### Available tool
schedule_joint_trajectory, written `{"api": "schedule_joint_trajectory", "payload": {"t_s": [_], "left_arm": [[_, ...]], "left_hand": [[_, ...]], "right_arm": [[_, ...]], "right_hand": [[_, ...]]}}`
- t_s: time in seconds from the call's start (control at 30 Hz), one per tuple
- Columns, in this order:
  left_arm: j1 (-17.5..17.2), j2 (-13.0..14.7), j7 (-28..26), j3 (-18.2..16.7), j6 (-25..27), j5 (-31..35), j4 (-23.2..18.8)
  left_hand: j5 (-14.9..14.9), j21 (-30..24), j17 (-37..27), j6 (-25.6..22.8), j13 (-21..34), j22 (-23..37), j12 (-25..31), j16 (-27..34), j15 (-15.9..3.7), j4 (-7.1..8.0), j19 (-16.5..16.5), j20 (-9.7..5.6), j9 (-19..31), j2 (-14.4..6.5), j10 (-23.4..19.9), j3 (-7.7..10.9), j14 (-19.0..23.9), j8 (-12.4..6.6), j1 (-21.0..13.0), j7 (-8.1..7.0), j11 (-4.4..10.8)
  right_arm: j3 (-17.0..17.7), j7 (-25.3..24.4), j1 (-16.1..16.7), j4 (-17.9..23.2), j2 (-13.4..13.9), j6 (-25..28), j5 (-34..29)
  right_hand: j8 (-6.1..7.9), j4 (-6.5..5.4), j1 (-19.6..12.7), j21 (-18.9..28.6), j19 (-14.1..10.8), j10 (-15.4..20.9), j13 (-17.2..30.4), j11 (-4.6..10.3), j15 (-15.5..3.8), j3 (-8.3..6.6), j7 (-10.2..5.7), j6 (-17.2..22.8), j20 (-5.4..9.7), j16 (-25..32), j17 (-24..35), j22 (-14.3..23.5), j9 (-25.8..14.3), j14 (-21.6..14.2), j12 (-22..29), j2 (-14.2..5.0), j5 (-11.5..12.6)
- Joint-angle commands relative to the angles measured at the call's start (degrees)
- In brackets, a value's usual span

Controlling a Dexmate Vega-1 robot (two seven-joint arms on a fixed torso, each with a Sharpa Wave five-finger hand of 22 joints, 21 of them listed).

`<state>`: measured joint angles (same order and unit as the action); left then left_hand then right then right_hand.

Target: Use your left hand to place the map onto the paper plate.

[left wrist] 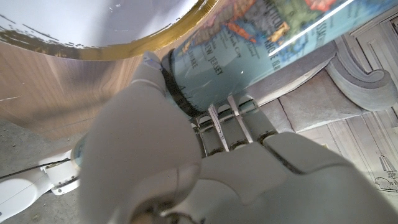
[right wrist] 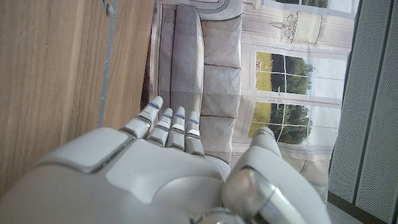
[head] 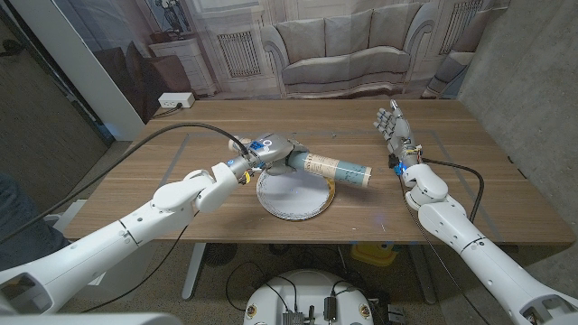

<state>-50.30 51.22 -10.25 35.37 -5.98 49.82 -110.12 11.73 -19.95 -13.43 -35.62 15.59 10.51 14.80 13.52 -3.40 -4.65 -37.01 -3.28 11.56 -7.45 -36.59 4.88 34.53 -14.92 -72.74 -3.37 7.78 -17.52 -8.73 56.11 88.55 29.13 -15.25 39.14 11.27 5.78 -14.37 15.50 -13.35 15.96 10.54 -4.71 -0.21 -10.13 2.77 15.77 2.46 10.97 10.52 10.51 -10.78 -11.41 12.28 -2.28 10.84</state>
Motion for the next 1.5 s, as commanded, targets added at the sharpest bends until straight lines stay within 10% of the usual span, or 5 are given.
{"api": "schedule_joint_trajectory", "payload": {"t_s": [0.03, 1.5], "left_arm": [[-0.36, 0.33, 1.18, -0.39, -0.79, -0.54, -0.36], [0.89, -1.17, 9.13, 1.48, -1.03, -1.39, -0.11]], "left_hand": [[-0.11, -0.03, -0.28, -0.59, 0.07, 0.15, -0.30, -0.06, -5.14, 0.31, -0.26, -0.34, 0.12, -0.08, -0.62, 0.13, 0.49, 0.22, 0.11, 0.19, -0.12], [-0.07, 0.19, -0.32, -1.02, 0.22, 0.17, -0.93, -0.47, -4.94, 0.39, -0.25, -0.22, 0.09, -0.28, -0.88, 0.21, 0.44, 0.90, 0.36, 0.19, -0.18]], "right_arm": [[-0.03, -0.56, 0.27, 0.78, 0.16, 0.39, -0.30], [1.40, -3.39, 2.41, 3.86, 0.93, 2.50, 0.69]], "right_hand": [[0.04, 0.14, -0.15, -0.09, -0.64, 0.27, 0.22, 0.07, 0.09, 0.06, 0.01, 0.45, 1.54, -0.08, 0.12, 0.23, -0.22, -0.37, -0.04, -0.41, -0.14], [0.05, 0.18, -0.23, -0.70, -0.75, 0.26, 0.23, 0.03, 0.29, 0.08, 0.16, 0.46, 1.42, -0.09, 0.13, 0.27, -0.22, -0.38, -0.05, -0.70, -0.14]]}}
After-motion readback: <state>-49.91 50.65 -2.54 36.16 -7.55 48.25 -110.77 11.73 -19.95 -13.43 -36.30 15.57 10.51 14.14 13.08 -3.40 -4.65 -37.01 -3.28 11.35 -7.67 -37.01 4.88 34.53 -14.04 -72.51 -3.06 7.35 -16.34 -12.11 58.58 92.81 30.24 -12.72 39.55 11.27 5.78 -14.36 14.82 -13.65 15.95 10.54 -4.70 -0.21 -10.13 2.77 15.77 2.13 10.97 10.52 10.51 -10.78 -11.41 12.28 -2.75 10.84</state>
